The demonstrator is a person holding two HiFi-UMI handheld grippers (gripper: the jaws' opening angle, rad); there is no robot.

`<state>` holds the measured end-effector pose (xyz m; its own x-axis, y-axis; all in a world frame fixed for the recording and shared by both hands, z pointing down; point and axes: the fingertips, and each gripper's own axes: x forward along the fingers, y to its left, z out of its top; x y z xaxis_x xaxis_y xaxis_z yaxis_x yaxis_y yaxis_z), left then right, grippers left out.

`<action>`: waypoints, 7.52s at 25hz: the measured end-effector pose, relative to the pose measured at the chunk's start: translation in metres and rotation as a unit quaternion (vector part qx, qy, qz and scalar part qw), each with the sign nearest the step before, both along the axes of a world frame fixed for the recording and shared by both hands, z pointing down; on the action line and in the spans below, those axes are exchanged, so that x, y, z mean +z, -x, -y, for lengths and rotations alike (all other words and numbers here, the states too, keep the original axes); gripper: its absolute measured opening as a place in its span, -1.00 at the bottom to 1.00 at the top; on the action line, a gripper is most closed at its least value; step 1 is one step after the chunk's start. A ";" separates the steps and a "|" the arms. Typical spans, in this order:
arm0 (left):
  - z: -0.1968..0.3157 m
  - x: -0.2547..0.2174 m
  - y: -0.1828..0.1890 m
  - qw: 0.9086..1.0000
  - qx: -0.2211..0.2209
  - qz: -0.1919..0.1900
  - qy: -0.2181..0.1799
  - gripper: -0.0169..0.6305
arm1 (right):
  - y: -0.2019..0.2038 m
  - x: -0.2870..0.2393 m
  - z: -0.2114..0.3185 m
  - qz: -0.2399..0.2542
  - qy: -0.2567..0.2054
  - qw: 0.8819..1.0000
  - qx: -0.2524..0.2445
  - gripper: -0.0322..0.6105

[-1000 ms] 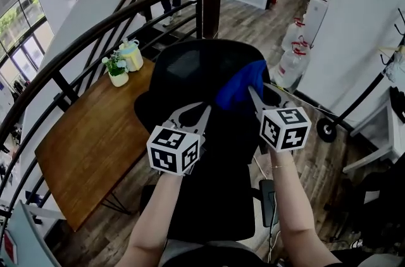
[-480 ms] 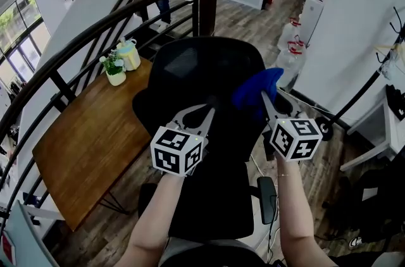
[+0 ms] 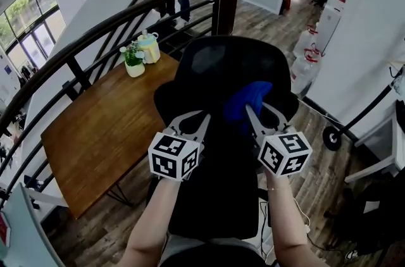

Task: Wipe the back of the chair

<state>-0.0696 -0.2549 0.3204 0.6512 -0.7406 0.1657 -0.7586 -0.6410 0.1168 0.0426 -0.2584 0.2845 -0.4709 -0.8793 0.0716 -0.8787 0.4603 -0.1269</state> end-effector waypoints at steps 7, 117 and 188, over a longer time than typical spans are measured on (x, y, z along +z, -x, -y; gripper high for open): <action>-0.008 0.023 0.065 0.997 -0.067 0.003 0.025 -0.85 | 0.091 0.027 0.000 -0.018 0.022 0.995 -0.100 -0.62; -0.011 0.124 0.007 0.989 -0.012 0.020 0.146 -0.85 | 0.030 0.127 -0.009 -0.037 0.108 0.991 -0.064 -0.65; 0.024 0.191 -0.149 0.968 0.130 0.025 0.214 -0.85 | -0.136 0.227 0.040 -0.071 0.210 0.970 0.098 -0.65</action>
<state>0.0793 -0.2785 0.5111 0.7893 -0.4093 0.4576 -0.5900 -0.7118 0.3811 0.1786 -0.2985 0.5114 -0.2570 -0.8302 0.4946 -0.9664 0.2166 -0.1386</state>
